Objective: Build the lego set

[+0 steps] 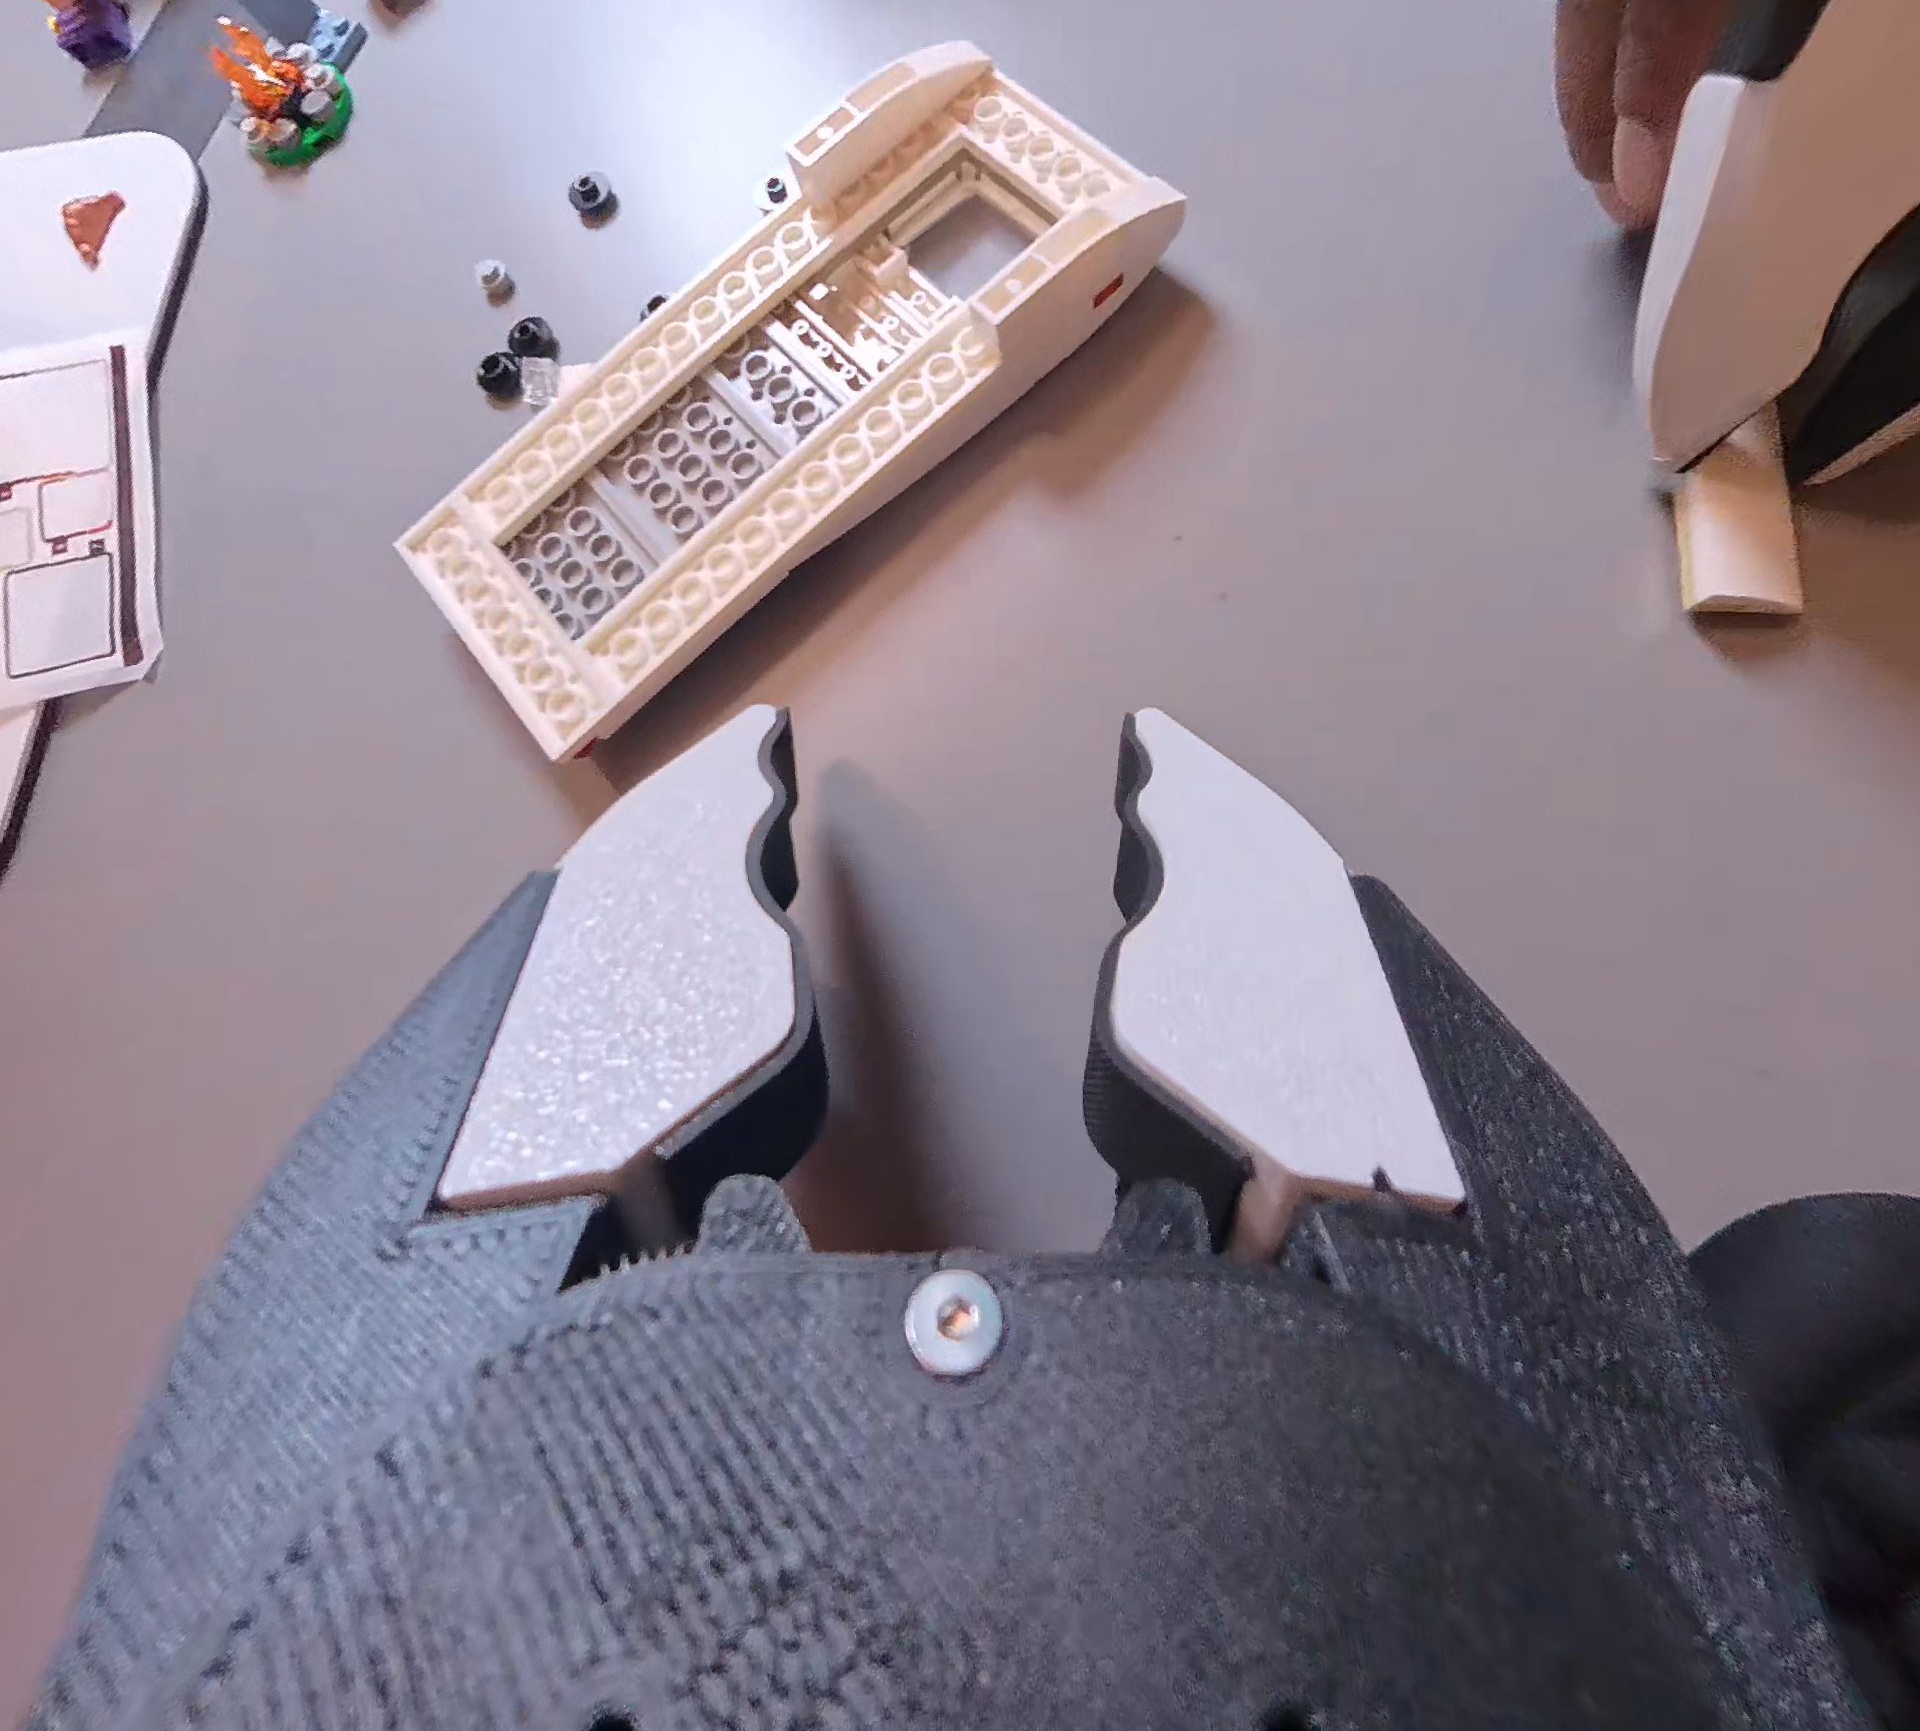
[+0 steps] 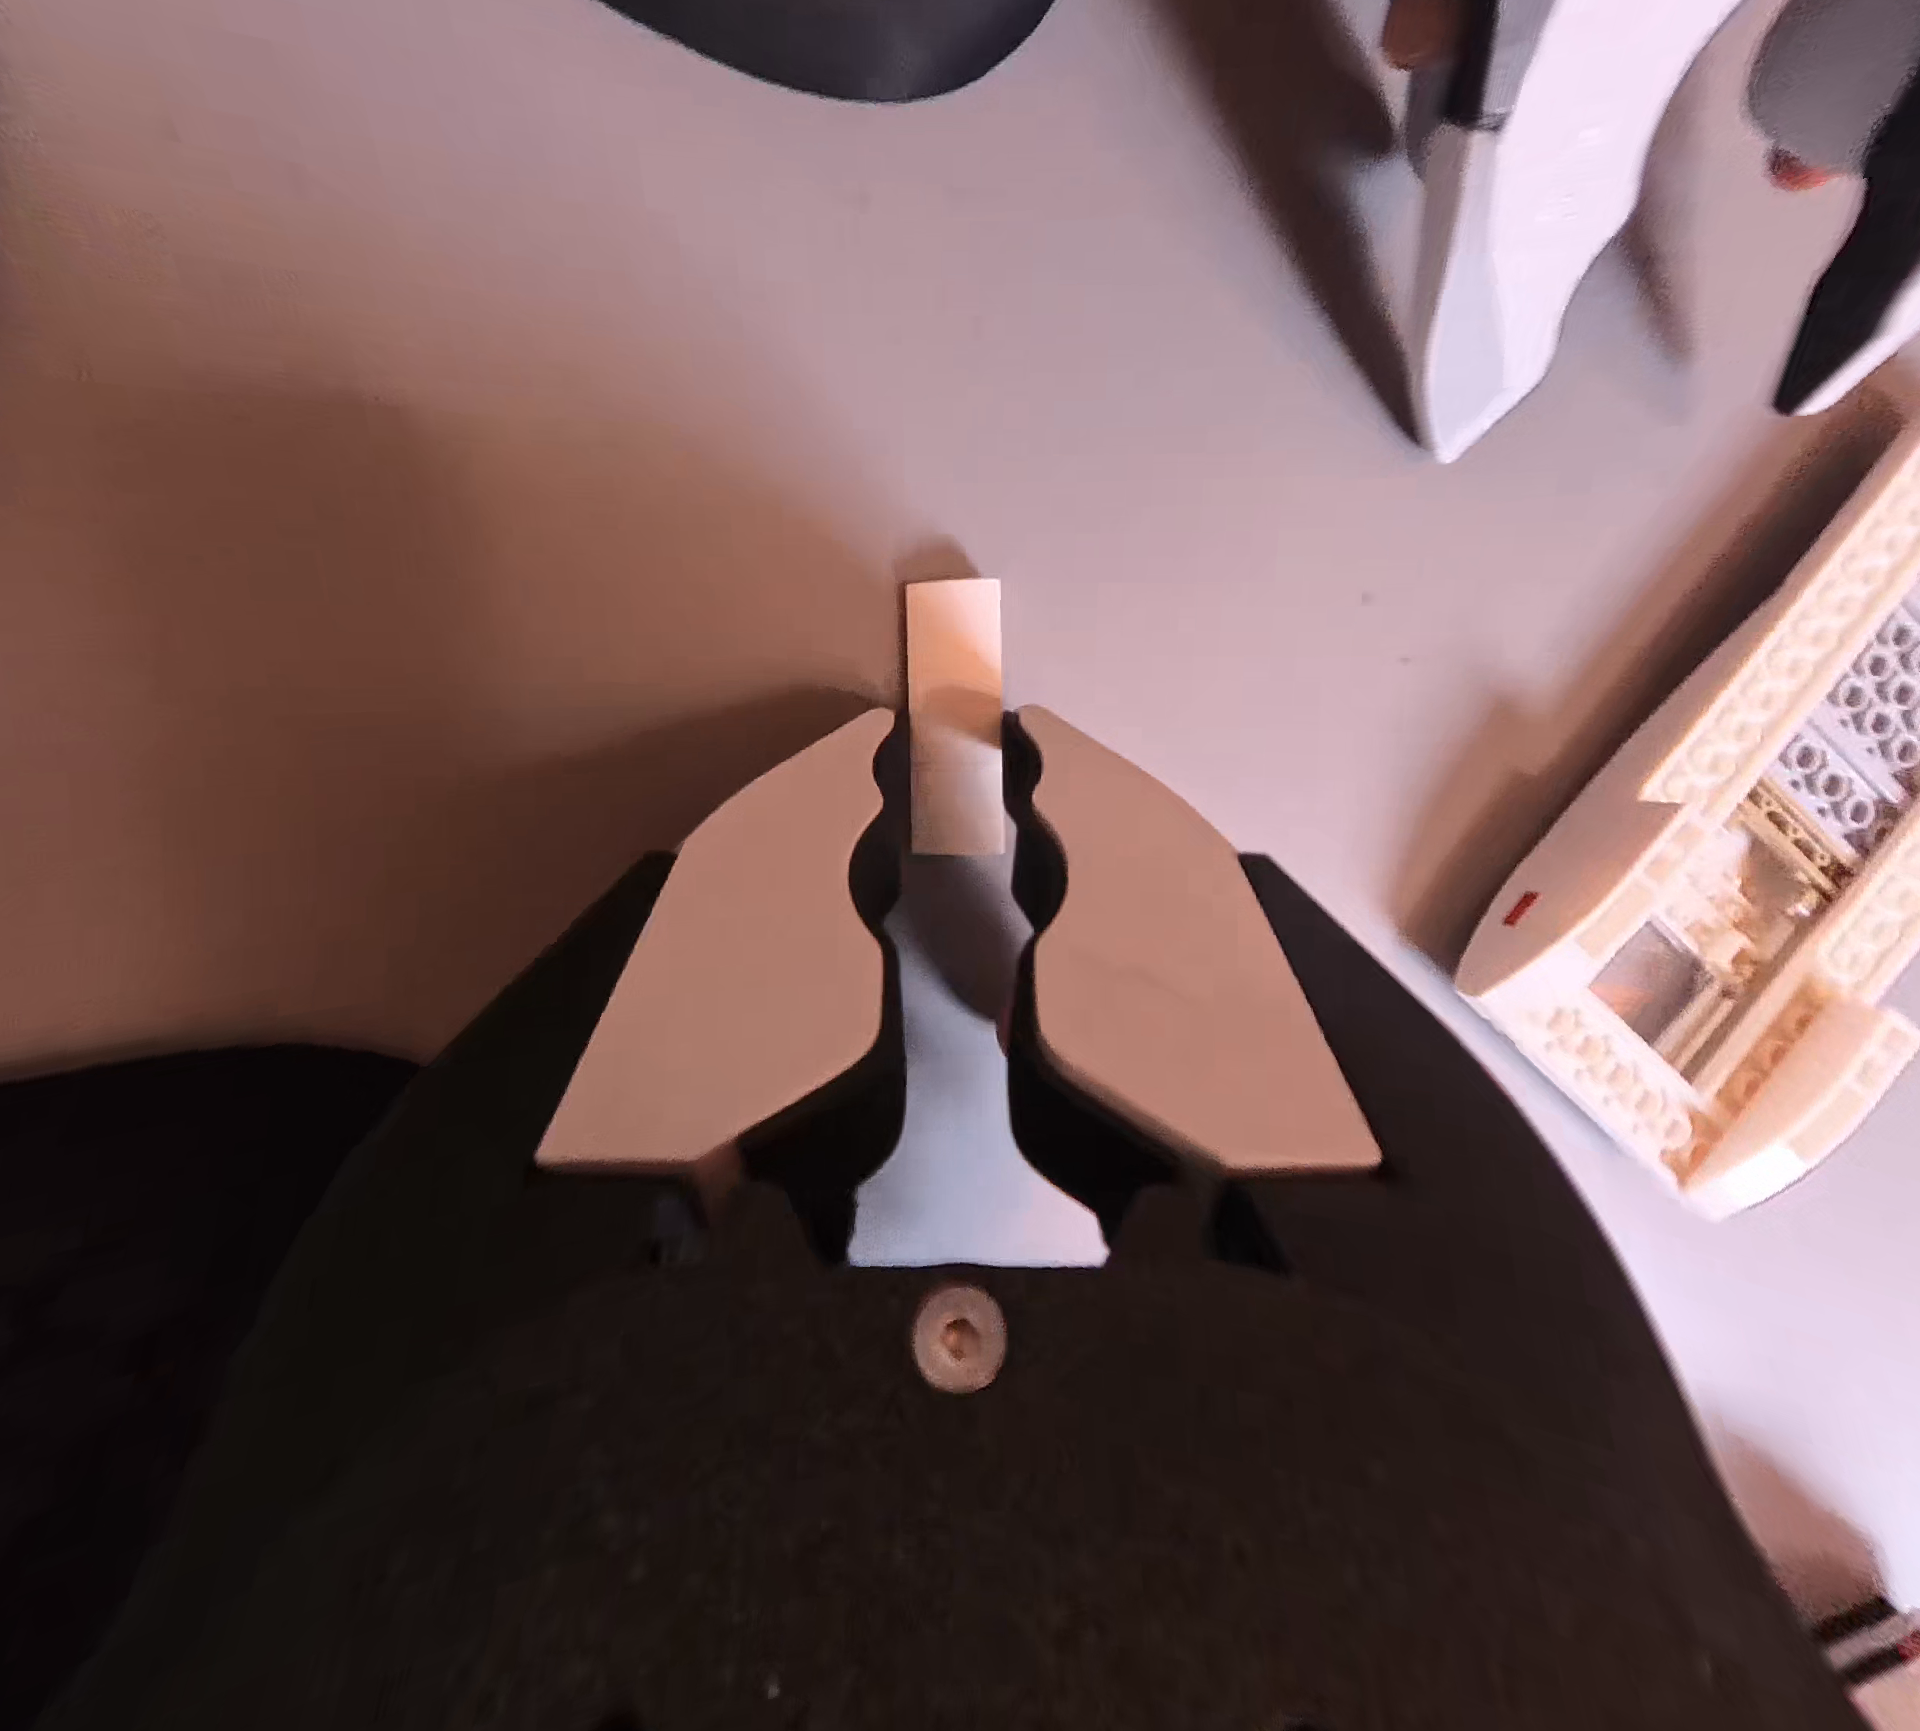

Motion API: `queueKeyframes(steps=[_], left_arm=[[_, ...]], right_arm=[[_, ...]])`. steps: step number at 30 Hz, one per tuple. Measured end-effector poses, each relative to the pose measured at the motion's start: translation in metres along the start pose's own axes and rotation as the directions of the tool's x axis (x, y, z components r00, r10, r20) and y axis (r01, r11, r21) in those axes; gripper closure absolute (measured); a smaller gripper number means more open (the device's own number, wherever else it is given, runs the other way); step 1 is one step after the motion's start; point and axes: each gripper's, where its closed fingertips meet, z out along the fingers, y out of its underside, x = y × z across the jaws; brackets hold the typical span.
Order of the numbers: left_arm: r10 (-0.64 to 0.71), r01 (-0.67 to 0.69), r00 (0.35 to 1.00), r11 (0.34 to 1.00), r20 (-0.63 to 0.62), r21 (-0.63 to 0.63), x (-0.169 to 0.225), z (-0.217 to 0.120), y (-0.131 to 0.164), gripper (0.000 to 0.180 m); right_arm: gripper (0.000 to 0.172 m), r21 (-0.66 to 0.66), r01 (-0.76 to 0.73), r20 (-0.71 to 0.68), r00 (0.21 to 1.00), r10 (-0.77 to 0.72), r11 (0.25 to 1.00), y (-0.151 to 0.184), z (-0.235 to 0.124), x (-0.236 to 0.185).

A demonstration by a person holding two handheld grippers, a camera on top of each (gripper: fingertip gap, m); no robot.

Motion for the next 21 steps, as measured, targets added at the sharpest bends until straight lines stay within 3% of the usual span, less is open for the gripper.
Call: queueKeyframes(steps=[4, 9, 15, 21], left_arm=[[-0.027, 0.027, 0.999, 1.000, 0.029, 0.003, -0.006, -0.002, 0.002, 0.121], [-0.064, 0.064, 0.997, 0.998, 0.053, 0.016, -0.013, 0.000, 0.004, 0.123], [-0.073, 0.071, 0.995, 0.997, 0.062, 0.040, -0.014, 0.000, 0.003, 0.126], [-0.087, 0.084, 0.995, 0.994, 0.054, 0.064, -0.014, -0.001, 0.002, 0.128]], right_arm=[[0.156, 0.002, 0.016, 0.023, 1.000, -0.016, 1.000, 0.009, -0.014, 0.015], [0.156, 0.052, -0.061, -0.089, 0.994, 0.065, 0.997, 0.029, -0.052, 0.091], [0.156, -0.111, -0.113, -0.250, 0.965, 0.082, 0.987, 0.065, -0.063, 0.178], [0.156, -0.209, -0.116, -0.170, 0.982, 0.080, 0.971, 0.081, -0.048, 0.184]])
